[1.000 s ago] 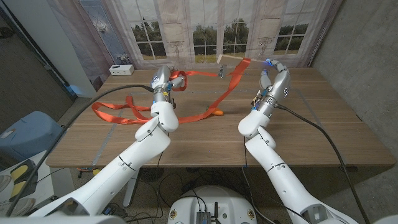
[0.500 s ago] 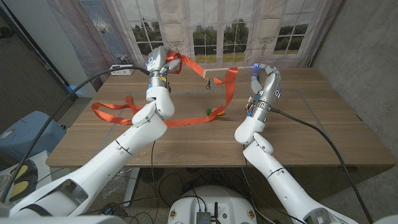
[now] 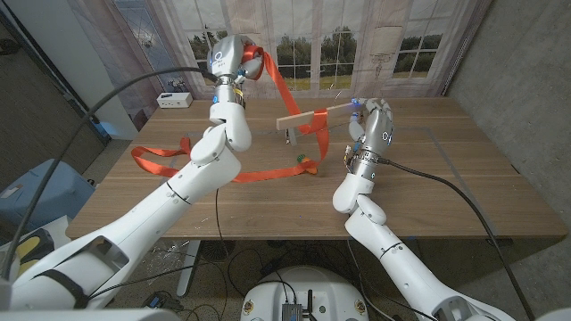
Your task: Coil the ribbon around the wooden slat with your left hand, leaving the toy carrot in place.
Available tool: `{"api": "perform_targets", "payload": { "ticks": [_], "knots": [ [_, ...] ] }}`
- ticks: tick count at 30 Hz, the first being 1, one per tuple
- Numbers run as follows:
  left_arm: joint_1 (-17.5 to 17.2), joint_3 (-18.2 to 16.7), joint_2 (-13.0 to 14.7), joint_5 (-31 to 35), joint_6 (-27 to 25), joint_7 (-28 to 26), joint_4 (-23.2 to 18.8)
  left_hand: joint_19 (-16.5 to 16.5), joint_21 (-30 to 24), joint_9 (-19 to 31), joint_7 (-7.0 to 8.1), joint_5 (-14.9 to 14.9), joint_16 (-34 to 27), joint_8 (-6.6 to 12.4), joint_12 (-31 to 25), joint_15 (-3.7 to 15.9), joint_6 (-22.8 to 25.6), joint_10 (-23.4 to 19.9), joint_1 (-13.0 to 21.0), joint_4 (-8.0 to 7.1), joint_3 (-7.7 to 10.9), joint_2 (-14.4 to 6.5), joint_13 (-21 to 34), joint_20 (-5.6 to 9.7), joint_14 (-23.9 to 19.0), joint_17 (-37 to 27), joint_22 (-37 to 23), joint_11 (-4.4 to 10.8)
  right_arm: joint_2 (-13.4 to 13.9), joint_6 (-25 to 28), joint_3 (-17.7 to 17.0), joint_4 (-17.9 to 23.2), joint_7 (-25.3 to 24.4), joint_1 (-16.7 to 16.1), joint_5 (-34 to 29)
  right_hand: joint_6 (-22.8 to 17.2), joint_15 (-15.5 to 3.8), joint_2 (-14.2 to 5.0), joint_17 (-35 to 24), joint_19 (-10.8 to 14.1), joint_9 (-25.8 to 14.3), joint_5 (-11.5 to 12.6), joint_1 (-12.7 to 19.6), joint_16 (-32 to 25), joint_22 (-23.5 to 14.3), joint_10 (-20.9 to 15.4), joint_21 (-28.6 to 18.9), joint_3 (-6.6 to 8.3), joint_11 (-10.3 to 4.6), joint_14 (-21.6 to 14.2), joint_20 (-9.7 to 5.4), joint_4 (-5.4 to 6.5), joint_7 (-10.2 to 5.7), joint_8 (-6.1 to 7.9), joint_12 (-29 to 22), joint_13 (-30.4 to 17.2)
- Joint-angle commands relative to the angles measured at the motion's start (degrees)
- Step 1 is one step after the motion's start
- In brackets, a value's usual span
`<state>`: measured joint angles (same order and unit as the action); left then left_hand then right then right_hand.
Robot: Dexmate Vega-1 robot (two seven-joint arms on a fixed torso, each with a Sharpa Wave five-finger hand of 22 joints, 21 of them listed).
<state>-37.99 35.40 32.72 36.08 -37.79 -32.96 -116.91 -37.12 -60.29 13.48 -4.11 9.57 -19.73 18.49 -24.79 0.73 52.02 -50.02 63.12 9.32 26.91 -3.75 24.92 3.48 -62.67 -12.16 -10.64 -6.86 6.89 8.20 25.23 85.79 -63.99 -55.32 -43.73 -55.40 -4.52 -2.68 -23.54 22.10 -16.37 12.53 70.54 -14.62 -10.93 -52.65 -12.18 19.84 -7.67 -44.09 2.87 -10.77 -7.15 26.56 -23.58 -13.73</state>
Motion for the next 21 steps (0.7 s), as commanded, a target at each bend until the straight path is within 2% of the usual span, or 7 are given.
{"api": "perform_targets", "payload": {
  "ticks": [1,6,11,21],
  "knots": [
    [4.1,1.5,-0.9,5.2,2.0,2.3,0.5,0.2,-0.6,0.1,1.51,0.3,-0.3,0.46,-0.1,11.84,6.4,-14.7,3.3,-0.19,0.79,-3.6,0.3,4.20,-10.7,-0.2,-0.2,14.09,-0.3,1.7,1.8,-3.4,0.0,1.0,-6.6,-4.6,-5.83,-1.69,-0.1,0.6,-0.1,0.4,-2.1,0.0,0.1,-6.8,-0.4,2.50,3.08,-0.4,-0.14,1.93,4.20,0.45,-9.9,-6.0],
    [5.3,1.7,-1.9,6.0,4.0,2.5,1.2,0.2,-0.8,0.1,1.49,0.3,-0.3,0.41,0.0,11.89,6.5,-14.8,3.2,-0.18,0.79,-3.6,0.3,4.29,-10.8,-0.2,-0.1,14.20,-0.1,1.6,2.7,-4.1,0.0,1.7,-6.9,-4.7,-5.97,-1.63,-0.1,0.7,0.0,0.4,-2.1,0.1,0.1,-6.8,-0.4,2.55,3.14,-0.4,-0.23,1.93,4.12,0.45,-9.9,-6.0],
    [5.8,1.6,-2.9,5.9,6.6,2.5,1.5,0.2,-0.9,0.2,1.56,0.3,-0.3,0.36,0.1,11.93,6.5,-14.8,3.2,-0.18,0.83,-3.6,0.3,4.33,-10.8,-0.2,-0.1,14.10,0.4,3.8,4.2,-4.9,0.0,3.0,-6.1,-4.7,-6.00,-1.61,-0.1,0.7,0.0,0.5,-2.1,0.2,0.1,-6.7,-0.5,2.68,3.00,-0.5,-0.30,1.88,4.18,0.46,-9.9,-5.9],
    [4.4,-0.4,-3.9,2.7,13.4,2.5,-1.2,0.3,-1.1,0.2,1.65,0.3,-0.2,0.31,0.3,11.97,6.7,-14.9,3.2,-0.14,0.87,-3.5,0.5,4.39,-10.8,-0.2,-0.1,14.26,2.1,11.6,10.5,-6.6,0.0,7.5,0.2,-4.8,-5.90,-1.46,0.0,0.8,-0.1,0.5,-2.2,0.4,0.1,-6.8,-0.5,2.86,3.01,-0.5,-0.21,1.83,4.18,0.52,-10.0,-5.9]
  ]
}}
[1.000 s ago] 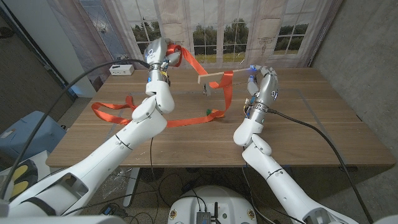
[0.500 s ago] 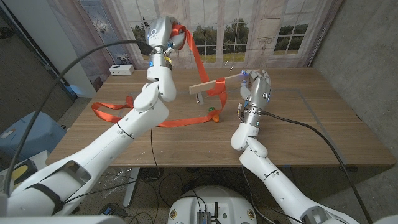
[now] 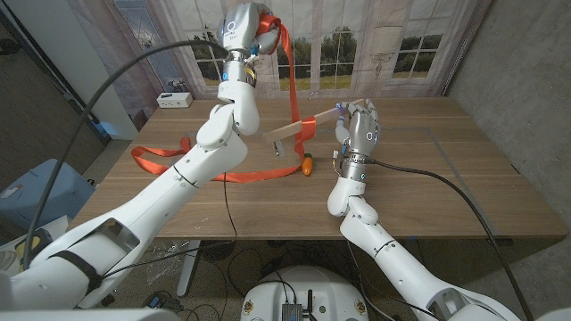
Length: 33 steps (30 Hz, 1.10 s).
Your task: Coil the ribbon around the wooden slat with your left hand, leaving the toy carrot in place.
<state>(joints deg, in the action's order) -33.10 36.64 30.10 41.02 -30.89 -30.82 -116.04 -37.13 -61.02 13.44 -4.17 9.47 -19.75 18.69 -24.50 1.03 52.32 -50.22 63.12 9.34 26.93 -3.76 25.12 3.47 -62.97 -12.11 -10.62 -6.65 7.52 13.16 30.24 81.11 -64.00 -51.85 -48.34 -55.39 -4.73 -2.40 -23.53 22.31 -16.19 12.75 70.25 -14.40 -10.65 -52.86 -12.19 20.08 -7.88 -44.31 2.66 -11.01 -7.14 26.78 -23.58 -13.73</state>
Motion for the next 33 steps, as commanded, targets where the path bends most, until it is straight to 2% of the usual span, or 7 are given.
{"api": "perform_targets", "payload": {
  "ticks": [1,3,7,17,21,27,33],
  "knots": [
    [-0.8,-2.0,-1.4,-2.8,7.0,0.6,-2.4,0.3,-0.4,0.3,1.72,0.4,-0.2,0.10,0.0,11.65,6.4,-14.8,3.2,-0.17,0.85,-3.5,0.3,4.40,-10.5,-0.2,-0.1,14.07,1.7,7.1,6.1,-1.9,0.0,4.4,5.6,-4.8,-5.67,-1.72,0.0,0.5,-0.3,0.3,-1.9,0.2,-0.2,-6.6,-0.5,2.67,3.19,-0.3,0.02,2.06,4.20,0.32,-10.0,-5.9],
    [-1.4,-2.7,-1.6,-4.3,8.2,1.2,-3.1,0.3,-0.5,0.3,1.74,0.4,-0.2,0.07,0.0,11.64,6.4,-14.7,3.2,-0.16,0.85,-3.5,0.3,4.43,-10.5,-0.3,-0.1,13.96,1.9,9.5,7.0,-1.6,0.5,5.2,7.0,-4.8,-5.64,-1.68,0.1,0.5,-0.3,0.3,-2.0,0.3,-0.2,-6.7,-0.5,2.72,3.14,-0.3,0.06,2.09,4.17,0.32,-10.0,-6.0],
    [-2.5,-4.0,-2.1,-7.9,10.6,2.6,-4.4,0.4,-0.6,0.3,1.72,0.4,-0.2,-0.01,0.1,11.55,6.3,-14.7,3.1,-0.22,0.85,-3.5,0.4,4.45,-10.5,-0.3,-0.1,14.08,2.5,11.3,8.8,-2.4,0.1,6.9,9.6,-4.8,-5.51,-1.66,0.0,0.5,-0.2,0.3,-2.1,0.4,-0.2,-6.7,-0.5,2.77,3.16,-0.3,0.08,2.11,4.11,0.30,-10.1,-6.0],
    [-4.3,-5.9,-3.0,-15.6,16.0,6.0,-6.5,0.5,-0.9,0.4,1.78,0.4,-0.2,-0.17,0.3,11.56,6.3,-14.8,3.0,-0.24,0.93,-3.5,0.5,4.52,-10.5,-0.3,0.0,13.95,-0.8,12.0,7.9,-7.2,0.0,9.2,9.4,-4.9,-5.43,-1.49,0.2,0.5,-0.2,0.4,-2.1,0.6,-0.2,-7.0,-0.5,3.06,3.40,-0.4,0.12,2.02,4.30,0.36,-10.1,-5.8],
    [-4.7,-6.1,-3.0,-18.0,16.4,8.2,-7.1,0.5,-1.0,0.4,1.71,0.4,-0.1,-0.22,0.4,11.61,6.3,-14.8,3.1,-0.19,0.97,-3.5,0.6,4.50,-10.5,-0.3,0.0,13.91,-3.5,10.7,5.0,-9.8,0.0,9.4,7.2,-4.9,-5.20,-1.43,0.1,0.6,-0.3,0.5,-2.2,0.6,-0.2,-7.0,-0.6,3.12,3.45,-0.6,0.17,2.00,4.39,0.38,-10.1,-5.7],
    [-6.4,-7.0,-3.1,-24.9,16.7,12.4,-8.5,0.6,-1.1,0.5,1.62,0.4,-0.1,-0.30,0.5,11.49,6.3,-14.8,3.0,-0.23,0.98,-3.5,0.6,4.48,-10.5,-0.2,0.0,13.84,-8.7,7.8,-1.5,-13.6,0.0,9.5,1.6,-4.8,-5.00,-1.34,0.2,0.7,-0.2,0.5,-2.1,0.6,-0.2,-7.1,-0.6,3.30,3.72,-0.8,0.29,1.93,4.58,0.32,-10.2,-5.7],
    [-8.6,-7.7,-2.2,-31.4,17.3,15.7,-10.3,0.6,-1.3,0.6,1.58,0.4,0.0,-0.34,0.7,11.53,6.4,-14.8,3.0,-0.21,1.04,-3.5,0.6,4.44,-10.5,-0.2,0.1,13.88,-13.0,4.3,-8.2,-14.3,0.0,8.3,-3.6,-4.9,-5.02,-1.31,0.1,0.8,-0.3,0.6,-2.1,0.6,-0.2,-7.1,-0.7,3.38,3.85,-0.9,0.31,1.92,4.62,0.35,-10.2,-5.7]
  ]
}}
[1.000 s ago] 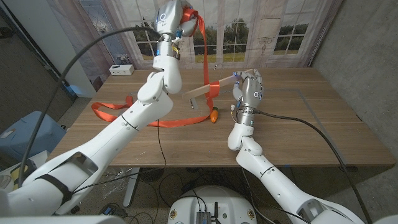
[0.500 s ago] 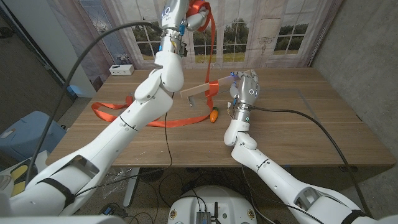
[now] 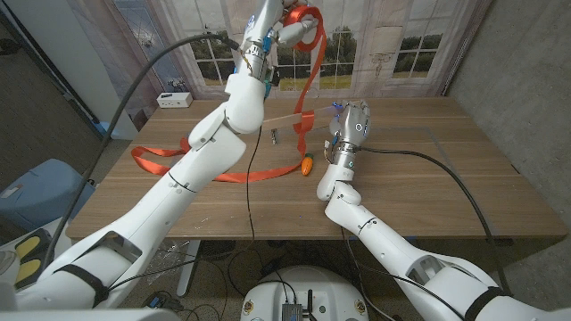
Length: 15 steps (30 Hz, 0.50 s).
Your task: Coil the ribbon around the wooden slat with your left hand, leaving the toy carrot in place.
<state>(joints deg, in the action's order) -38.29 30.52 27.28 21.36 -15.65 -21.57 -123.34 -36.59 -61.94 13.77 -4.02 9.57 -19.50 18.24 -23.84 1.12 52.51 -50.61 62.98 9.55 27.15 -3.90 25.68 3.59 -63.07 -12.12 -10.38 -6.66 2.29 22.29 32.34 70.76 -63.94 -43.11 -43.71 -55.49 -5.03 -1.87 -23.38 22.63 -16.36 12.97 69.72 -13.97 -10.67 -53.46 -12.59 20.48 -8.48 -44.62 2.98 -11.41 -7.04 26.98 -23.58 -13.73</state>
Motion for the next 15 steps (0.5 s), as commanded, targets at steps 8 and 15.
{"api": "perform_targets", "payload": {
  "ticks": [8,15],
  "knots": [
    [-5.7,-2.7,2.1,-22.5,2.0,11.4,-4.5,0.1,-0.5,0.3,1.38,0.3,-0.2,-0.02,0.2,11.49,6.1,-14.5,3.2,-0.37,0.88,-3.4,0.1,4.31,-10.4,-0.1,-0.2,13.87,-11.3,-7.8,-17.0,-2.9,-0.1,-2.0,-12.6,-4.7,-4.65,-1.85,-0.3,0.5,-0.2,0.3,-1.6,0.1,-0.2,-6.4,-0.3,2.98,4.36,-0.4,-0.11,2.31,4.51,0.15,-10.2,-5.7],
    [-6.3,-2.2,3.8,-30.4,1.3,15.1,-4.6,0.0,-0.8,0.4,1.20,0.3,-0.1,-0.14,0.3,11.53,6.0,-14.5,3.2,-0.33,0.95,-3.4,0.2,4.34,-10.5,0.0,-0.1,13.76,-13.5,-8.9,-21.3,-0.9,-0.1,-3.2,-15.2,-4.8,-4.50,-1.79,-0.5,0.5,-0.1,0.3,-1.5,0.1,-0.2,-6.4,-0.3,3.06,4.37,-0.4,-0.11,2.27,4.63,0.15,-10.2,-5.7]
  ]
}}
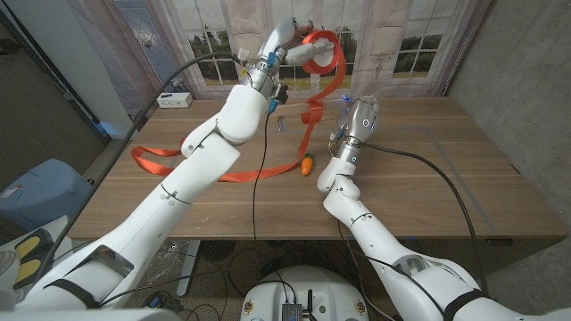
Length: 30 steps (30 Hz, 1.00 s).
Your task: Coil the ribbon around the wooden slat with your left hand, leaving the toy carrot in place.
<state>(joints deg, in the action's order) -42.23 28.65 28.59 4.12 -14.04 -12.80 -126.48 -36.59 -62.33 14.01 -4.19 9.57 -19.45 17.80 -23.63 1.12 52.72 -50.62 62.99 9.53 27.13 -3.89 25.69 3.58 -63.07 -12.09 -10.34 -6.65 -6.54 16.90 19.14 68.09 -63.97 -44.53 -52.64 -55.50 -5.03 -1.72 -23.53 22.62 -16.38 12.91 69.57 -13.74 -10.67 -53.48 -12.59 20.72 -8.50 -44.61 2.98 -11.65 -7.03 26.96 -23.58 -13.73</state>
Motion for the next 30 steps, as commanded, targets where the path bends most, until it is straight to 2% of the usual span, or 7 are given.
{"api": "perform_targets", "payload": {
  "ticks": [1,10,20,30],
  "knots": [
    [-2.2,-0.1,2.8,-14.3,-0.7,7.0,-1.5,-0.1,-0.4,0.2,1.32,0.3,-0.1,0.28,0.1,11.51,5.8,-14.5,3.2,-0.32,0.97,-3.4,0.2,4.36,-10.5,0.0,-0.2,13.72,-5.1,-3.5,-8.7,2.1,0.0,-1.9,-6.8,-4.8,-4.52,-1.92,-0.3,0.5,-0.1,0.4,-1.4,-0.1,-0.2,-6.3,-0.3,2.86,4.39,-0.5,-0.10,2.51,4.59,0.17,-10.2,-5.7],
    [-2.1,3.2,5.4,-18.1,-4.2,8.5,-1.5,-0.3,-0.7,0.4,1.25,0.2,-0.1,0.23,0.3,11.58,5.7,-14.5,3.3,-0.24,1.07,-3.4,0.3,4.37,-10.6,0.1,-0.1,13.56,-8.6,-6.6,-14.2,5.9,0.0,-4.1,-10.3,-4.7,-4.54,-1.89,-0.4,0.5,-0.1,0.4,-1.4,-0.1,-0.2,-6.5,-0.3,3.01,4.49,-0.5,-0.13,2.49,4.63,0.12,-10.2,-5.5],
    [-3.3,5.3,7.1,-22.2,-7.9,8.2,-0.6,-0.3,-0.9,0.5,1.00,0.2,0.0,0.09,0.5,11.53,5.6,-14.4,3.4,-0.23,1.14,-3.5,0.4,4.26,-10.6,0.2,-0.1,13.44,-10.0,-8.6,-16.2,9.0,0.0,-5.8,-10.3,-4.7,-4.56,-1.81,-0.5,0.7,-0.2,0.4,-1.5,0.0,-0.2,-6.2,-0.4,3.07,4.49,-0.6,-0.16,2.52,4.68,0.12,-10.2,-5.6],
    [-4.6,5.2,8.5,-28.3,-12.5,7.6,0.0,-0.4,-1.2,0.6,0.82,0.2,0.1,0.02,0.7,11.55,5.7,-14.4,3.4,-0.21,1.20,-3.5,0.5,4.16,-10.6,0.2,-0.1,13.23,-12.9,-11.3,-19.5,11.2,0.0,-6.7,-12.1,-4.7,-4.39,-1.85,-0.8,0.7,-0.1,0.4,-1.3,-0.2,-0.2,-6.2,-0.5,3.05,4.51,-0.5,-0.12,2.46,4.67,0.09,-10.3,-5.5]
  ]
}}
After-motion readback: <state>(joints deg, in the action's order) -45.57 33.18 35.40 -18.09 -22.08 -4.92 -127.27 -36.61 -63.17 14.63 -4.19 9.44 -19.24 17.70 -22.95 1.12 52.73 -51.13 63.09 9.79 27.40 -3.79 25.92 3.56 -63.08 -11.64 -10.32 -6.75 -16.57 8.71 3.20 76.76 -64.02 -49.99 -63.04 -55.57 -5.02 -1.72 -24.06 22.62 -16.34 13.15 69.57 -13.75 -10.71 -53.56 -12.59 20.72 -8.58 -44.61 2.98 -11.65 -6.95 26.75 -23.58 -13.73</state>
